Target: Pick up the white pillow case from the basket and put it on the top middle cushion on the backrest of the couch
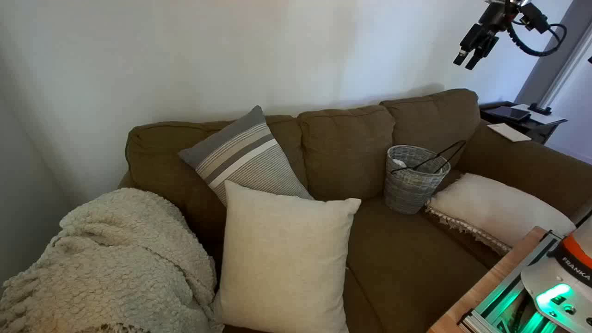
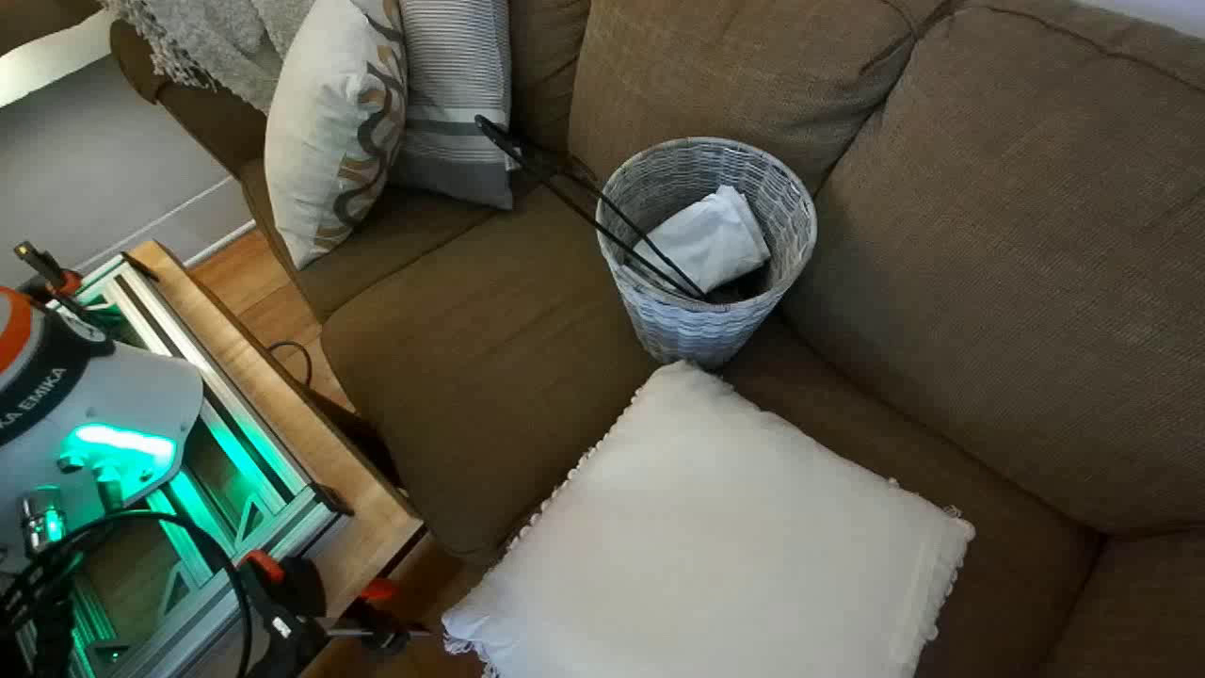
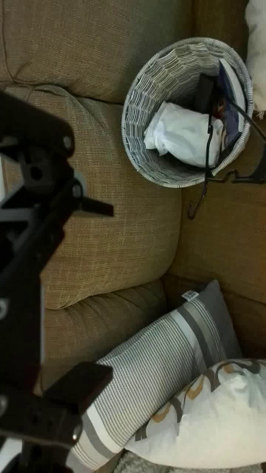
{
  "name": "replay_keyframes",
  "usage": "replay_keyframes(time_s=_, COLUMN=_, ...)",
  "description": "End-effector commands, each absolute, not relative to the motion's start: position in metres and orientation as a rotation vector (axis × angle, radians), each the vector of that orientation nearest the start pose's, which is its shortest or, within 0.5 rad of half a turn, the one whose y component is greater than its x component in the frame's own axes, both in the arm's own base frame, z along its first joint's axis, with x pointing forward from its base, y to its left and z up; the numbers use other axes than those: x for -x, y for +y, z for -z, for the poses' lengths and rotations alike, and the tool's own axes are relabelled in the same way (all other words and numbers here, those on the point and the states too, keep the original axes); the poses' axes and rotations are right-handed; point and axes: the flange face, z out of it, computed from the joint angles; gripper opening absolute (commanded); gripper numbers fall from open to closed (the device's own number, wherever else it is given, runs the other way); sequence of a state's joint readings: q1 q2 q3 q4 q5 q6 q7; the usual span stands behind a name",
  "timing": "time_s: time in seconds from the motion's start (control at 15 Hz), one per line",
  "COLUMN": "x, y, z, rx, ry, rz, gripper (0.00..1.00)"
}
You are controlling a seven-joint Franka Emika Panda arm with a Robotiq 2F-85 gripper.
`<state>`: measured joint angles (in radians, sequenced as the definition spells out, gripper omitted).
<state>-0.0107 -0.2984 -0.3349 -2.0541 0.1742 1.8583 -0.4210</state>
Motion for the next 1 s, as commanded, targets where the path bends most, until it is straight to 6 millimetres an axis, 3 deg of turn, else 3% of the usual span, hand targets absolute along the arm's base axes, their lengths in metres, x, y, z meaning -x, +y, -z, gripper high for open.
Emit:
replay_keyframes(time_s=0.0, x=-0.452, y=-0.166, z=-0.567, rx=2.913, ry=-0.061, rz=0.258, gripper=1.0)
replay_keyframes(time_s=0.33, x=-0.478, y=-0.196, z=-0.543, rx=2.924, ry=0.122, rz=0.185, gripper=1.0)
replay_keyframes(time_s=0.6, x=-0.508, y=-0.234, z=-0.497, rx=2.94, ry=0.296, rz=0.065, gripper=1.0)
replay_keyframes(time_s=0.93, x=-0.544, y=-0.285, z=-0.42, rx=2.972, ry=0.545, rz=-0.166, gripper=1.0)
